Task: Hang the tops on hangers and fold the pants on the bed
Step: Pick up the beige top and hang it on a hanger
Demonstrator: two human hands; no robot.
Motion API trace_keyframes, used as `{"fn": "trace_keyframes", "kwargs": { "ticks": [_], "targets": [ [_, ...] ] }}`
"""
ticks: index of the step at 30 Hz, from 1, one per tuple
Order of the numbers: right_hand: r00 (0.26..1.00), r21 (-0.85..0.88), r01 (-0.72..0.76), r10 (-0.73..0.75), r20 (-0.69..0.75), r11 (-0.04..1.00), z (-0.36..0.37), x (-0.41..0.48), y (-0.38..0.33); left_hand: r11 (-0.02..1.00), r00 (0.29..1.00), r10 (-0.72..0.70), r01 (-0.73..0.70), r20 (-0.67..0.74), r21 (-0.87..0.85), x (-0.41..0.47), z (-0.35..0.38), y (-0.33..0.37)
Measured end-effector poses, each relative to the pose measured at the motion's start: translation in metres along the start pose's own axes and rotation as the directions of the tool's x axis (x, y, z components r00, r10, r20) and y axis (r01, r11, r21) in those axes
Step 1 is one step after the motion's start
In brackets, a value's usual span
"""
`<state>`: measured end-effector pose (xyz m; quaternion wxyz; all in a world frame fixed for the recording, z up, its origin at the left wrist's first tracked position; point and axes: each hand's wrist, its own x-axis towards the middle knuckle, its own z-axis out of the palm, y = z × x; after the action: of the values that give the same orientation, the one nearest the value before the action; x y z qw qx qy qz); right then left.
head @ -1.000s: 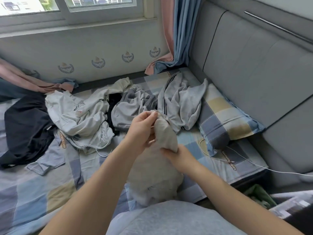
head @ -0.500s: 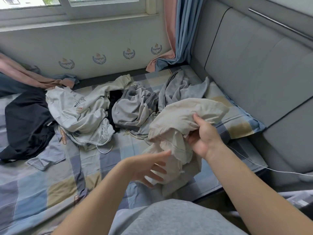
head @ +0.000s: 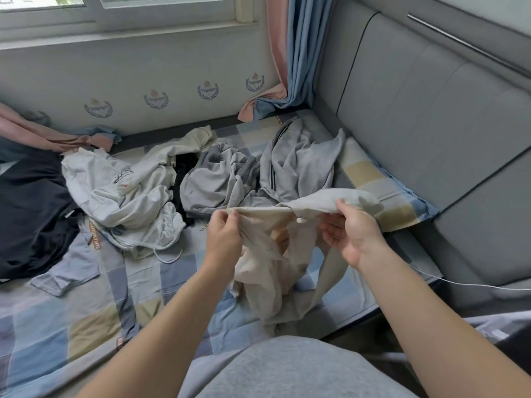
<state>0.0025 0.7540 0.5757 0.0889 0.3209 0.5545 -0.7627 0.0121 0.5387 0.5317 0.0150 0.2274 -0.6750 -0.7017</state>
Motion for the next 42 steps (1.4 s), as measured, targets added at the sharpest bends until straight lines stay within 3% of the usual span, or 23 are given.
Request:
{"fn": "trace_keyframes", "kwargs": {
  "ticks": [2, 5, 7, 10, 12, 15, 20, 22, 23, 24, 25, 26, 28, 31, 34, 36, 38, 40, 42],
  "targets": [
    [1.000, -0.015, -0.015, 0.015, -0.013, 1.000, -0.006, 0.005, 0.004, 1.000, 1.000, 0.007, -0.007, -0.009, -0.003, 0.005, -0.003, 0.009],
    [0.997, 0.148, -0.064, 0.068, -0.026, 0.987, -0.010, 0.012, 0.008, 1.000, 0.999, 0.013, -0.014, -0.033, -0.007, 0.006, -0.006, 0.021],
    [0.995, 0.126, -0.057, 0.066, -0.071, 0.990, -0.012, 0.015, 0.014, 1.000, 1.000, -0.001, 0.000, -0.022, -0.030, 0.005, -0.007, 0.029],
    [0.991, -0.206, 0.072, -0.094, -0.099, 0.976, -0.006, 0.008, 0.035, 0.998, 0.999, -0.015, 0.017, 0.036, -0.055, -0.002, -0.007, 0.038],
    [0.976, -0.440, 0.189, -0.217, -0.015, 0.878, 0.005, -0.003, 0.050, 0.998, 0.996, -0.011, 0.017, 0.088, -0.063, -0.011, -0.004, 0.043],
    [0.954, -0.551, 0.298, -0.256, 0.154, 0.779, 0.026, -0.004, 0.066, 0.998, 0.983, 0.017, -0.004, 0.183, -0.069, -0.023, 0.003, 0.048],
    [0.946, -0.833, 0.286, -0.280, 0.165, 0.474, 0.027, 0.021, 0.071, 0.996, 0.979, 0.066, -0.054, 0.192, -0.069, -0.031, 0.005, 0.042],
    [0.940, -0.862, 0.270, -0.311, 0.140, 0.428, 0.014, 0.029, 0.070, 0.996, 0.987, 0.064, -0.054, 0.145, -0.071, -0.025, -0.001, 0.038],
    [0.945, -0.839, 0.245, -0.312, 0.095, 0.486, 0.006, 0.033, 0.068, 0.996, 0.992, 0.081, -0.077, 0.096, -0.047, -0.019, -0.006, 0.036],
    [0.961, -0.748, 0.194, -0.276, 0.016, 0.635, -0.002, 0.038, 0.066, 0.992, 0.992, 0.122, -0.122, 0.035, 0.010, -0.013, -0.013, 0.033],
    [0.982, -0.544, 0.123, -0.180, -0.054, 0.830, -0.008, 0.040, 0.062, 0.980, 0.984, 0.178, -0.175, -0.022, 0.098, -0.007, -0.019, 0.029],
    [0.994, -0.277, 0.046, -0.072, -0.086, 0.960, -0.014, 0.041, 0.060, 0.958, 0.972, 0.225, -0.209, -0.064, 0.195, -0.001, -0.025, 0.026],
    [0.994, 0.090, -0.034, 0.042, -0.096, 0.995, -0.028, 0.040, 0.055, 0.926, 0.962, 0.247, -0.198, -0.119, 0.321, 0.007, -0.034, 0.015],
    [0.996, 0.130, -0.034, 0.044, -0.074, 0.991, -0.043, 0.035, 0.050, 0.960, 0.983, 0.079, -0.031, -0.163, 0.277, 0.016, -0.032, -0.003],
    [0.992, -0.110, -0.021, 0.034, 0.118, 0.994, -0.050, 0.027, 0.052, 0.971, 0.986, -0.127, 0.146, -0.111, 0.187, 0.019, -0.022, -0.014],
    [0.975, -0.501, 0.074, 0.043, 0.218, 0.862, -0.054, 0.026, 0.053, 0.965, 0.979, -0.200, 0.205, -0.049, 0.164, 0.020, -0.018, -0.017],
    [0.970, -0.790, 0.176, 0.036, 0.242, 0.587, -0.054, 0.025, 0.056, 0.960, 0.973, -0.231, 0.228, -0.003, 0.164, 0.021, -0.018, -0.019],
    [0.983, -0.920, 0.185, -0.062, 0.174, 0.346, -0.054, 0.026, 0.057, 0.961, 0.969, -0.243, 0.232, 0.055, 0.147, 0.020, -0.020, -0.016],
    [0.973, -0.926, 0.165, -0.212, 0.095, 0.340, -0.058, 0.031, 0.060, 0.964, 0.969, -0.217, 0.193, 0.119, 0.182, 0.021, -0.025, -0.012]
  ]
}}
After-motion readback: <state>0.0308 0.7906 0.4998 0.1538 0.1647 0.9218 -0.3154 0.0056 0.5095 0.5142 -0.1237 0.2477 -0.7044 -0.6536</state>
